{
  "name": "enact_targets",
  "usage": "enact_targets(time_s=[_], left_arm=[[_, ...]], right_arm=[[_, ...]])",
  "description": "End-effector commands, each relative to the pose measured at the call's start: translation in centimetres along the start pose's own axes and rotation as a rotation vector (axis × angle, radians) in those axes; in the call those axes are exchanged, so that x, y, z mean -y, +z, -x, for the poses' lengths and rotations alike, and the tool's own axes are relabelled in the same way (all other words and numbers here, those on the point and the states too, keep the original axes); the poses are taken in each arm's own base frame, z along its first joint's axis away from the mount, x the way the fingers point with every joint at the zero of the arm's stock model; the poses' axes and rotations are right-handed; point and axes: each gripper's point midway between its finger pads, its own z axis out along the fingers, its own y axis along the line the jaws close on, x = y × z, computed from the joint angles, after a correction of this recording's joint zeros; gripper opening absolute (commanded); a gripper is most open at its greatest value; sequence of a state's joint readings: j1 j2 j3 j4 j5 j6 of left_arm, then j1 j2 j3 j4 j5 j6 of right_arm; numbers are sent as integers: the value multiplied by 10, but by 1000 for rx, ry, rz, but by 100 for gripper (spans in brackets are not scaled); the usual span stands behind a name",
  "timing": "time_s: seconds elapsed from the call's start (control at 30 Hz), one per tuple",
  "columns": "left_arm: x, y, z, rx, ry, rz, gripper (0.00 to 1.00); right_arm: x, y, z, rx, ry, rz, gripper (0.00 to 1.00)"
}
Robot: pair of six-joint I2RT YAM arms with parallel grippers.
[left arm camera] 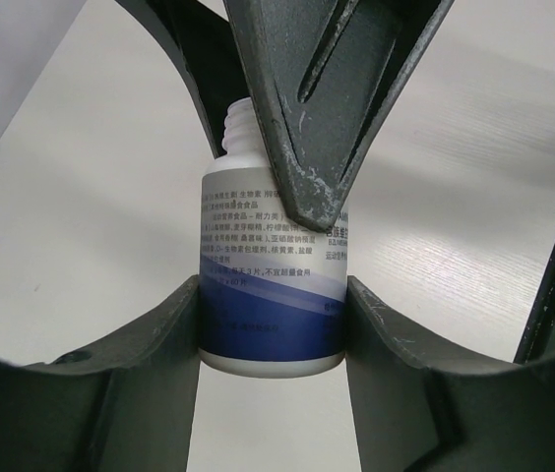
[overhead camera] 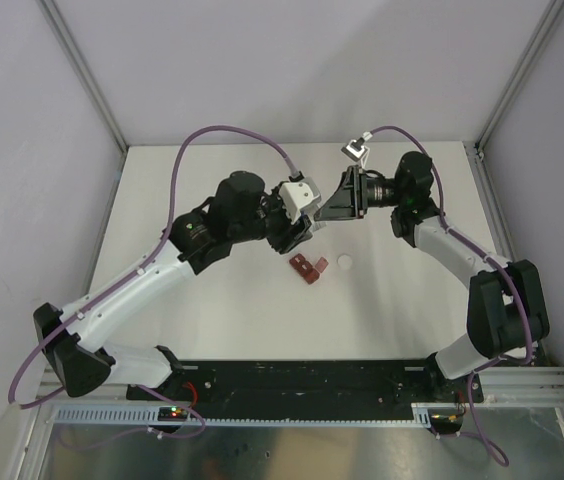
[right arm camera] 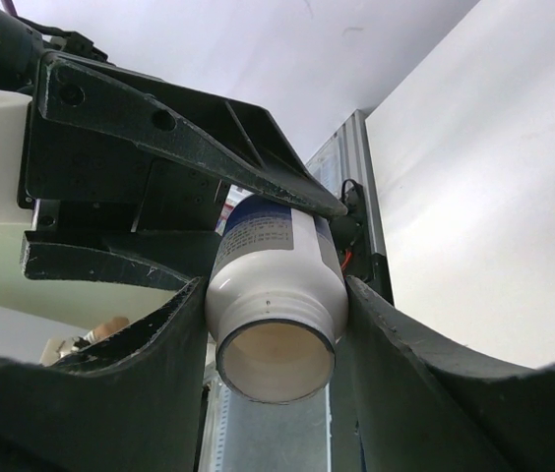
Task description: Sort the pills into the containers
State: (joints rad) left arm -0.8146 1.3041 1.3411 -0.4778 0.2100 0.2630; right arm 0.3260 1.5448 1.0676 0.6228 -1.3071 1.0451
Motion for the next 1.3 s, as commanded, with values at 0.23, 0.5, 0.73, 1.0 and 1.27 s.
enact_targets(time_s=[0.23, 0.5, 0.73, 1.0, 1.27], left_arm=[[-1, -1, -2, 51, -8, -4, 0], [1, 0, -15, 54, -35, -14, 0], [-2, -7, -24, 58, -58, -12, 0], [3, -7, -53, 40, -76, -29, 0], [6, -4, -81, 28, -89, -11, 0]], right_arm=[[-7, -4, 0, 6, -134, -90, 72], [3, -6, -2, 9, -143, -150, 88], [24, -22, 5, 41, -153, -245, 92], [39, -41, 8, 53, -208, -342, 93], [52, -65, 4, 39, -255, -435, 93]])
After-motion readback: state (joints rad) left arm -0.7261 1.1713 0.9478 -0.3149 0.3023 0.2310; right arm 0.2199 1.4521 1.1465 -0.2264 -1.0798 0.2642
